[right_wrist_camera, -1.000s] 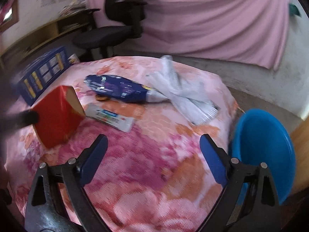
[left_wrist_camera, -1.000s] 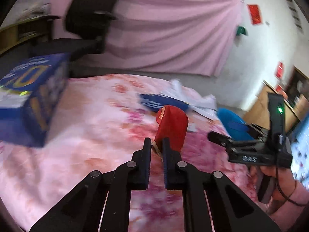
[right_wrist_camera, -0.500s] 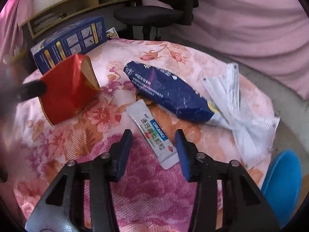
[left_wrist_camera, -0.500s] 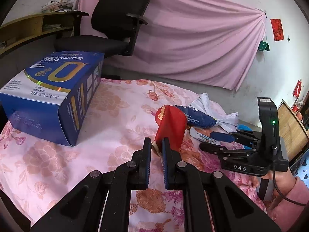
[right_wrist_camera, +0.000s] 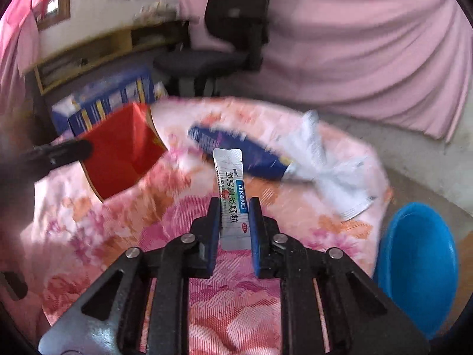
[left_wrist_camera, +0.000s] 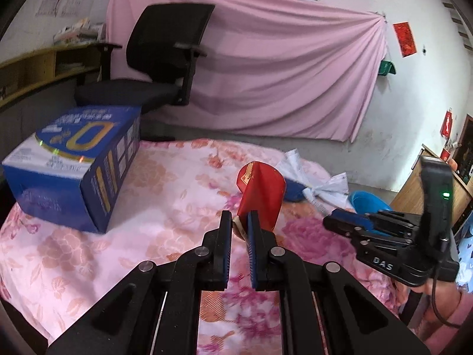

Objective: Collect trash
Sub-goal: 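Grasp the white medicine sachet with the right gripper while the left gripper holds the red paddle, then carry the red paddle and white sachet in both grippers over the blue bucket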

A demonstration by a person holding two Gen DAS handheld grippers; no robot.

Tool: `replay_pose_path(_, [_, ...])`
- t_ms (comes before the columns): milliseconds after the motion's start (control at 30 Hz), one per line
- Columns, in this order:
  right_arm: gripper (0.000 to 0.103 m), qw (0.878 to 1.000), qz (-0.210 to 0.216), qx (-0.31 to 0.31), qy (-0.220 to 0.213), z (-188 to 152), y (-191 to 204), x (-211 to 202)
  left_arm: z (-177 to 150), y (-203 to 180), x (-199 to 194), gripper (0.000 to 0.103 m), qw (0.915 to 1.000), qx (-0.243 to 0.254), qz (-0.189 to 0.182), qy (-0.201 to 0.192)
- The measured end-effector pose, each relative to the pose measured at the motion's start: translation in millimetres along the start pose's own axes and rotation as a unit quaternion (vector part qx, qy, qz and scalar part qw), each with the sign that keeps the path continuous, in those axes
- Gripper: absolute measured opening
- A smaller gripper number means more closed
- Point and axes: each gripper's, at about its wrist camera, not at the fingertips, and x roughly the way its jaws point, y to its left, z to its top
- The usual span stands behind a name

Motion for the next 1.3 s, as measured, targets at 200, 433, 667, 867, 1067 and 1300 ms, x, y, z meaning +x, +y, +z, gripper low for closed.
replay_pose_path(200, [0.047,0.990,-0.038,0.048,-0.127,4,-12,-61,18,-31,-11,0.008,0.9972,0.040,-0.012,-0.062])
replay_pose_path(433, [0.047,0.958,-0.112,0.074,-0.255,17,-30,-133,49,-85,-23,0.008,0.9830,0.077,-0.045,-0.160])
replay_pose_path(667, [0.047,0.923,-0.197,0.067,-0.325,19,-48,-183,77,-143,-30,0.008,0.9613,0.113,-0.094,-0.233])
replay_pose_path(867, [0.047,0.901,-0.256,0.078,-0.342,11,-74,-206,88,-194,-30,0.008,0.9464,0.139,-0.139,-0.256])
replay_pose_path(1067, [0.048,0.889,-0.297,0.112,-0.331,-10,-100,-217,84,-242,-19,0.008,0.9403,0.167,-0.182,-0.234])
replay_pose_path(1300, [0.048,0.887,-0.318,0.162,-0.292,-46,-132,-214,71,-284,19,0.008,0.9437,0.188,-0.202,-0.182])
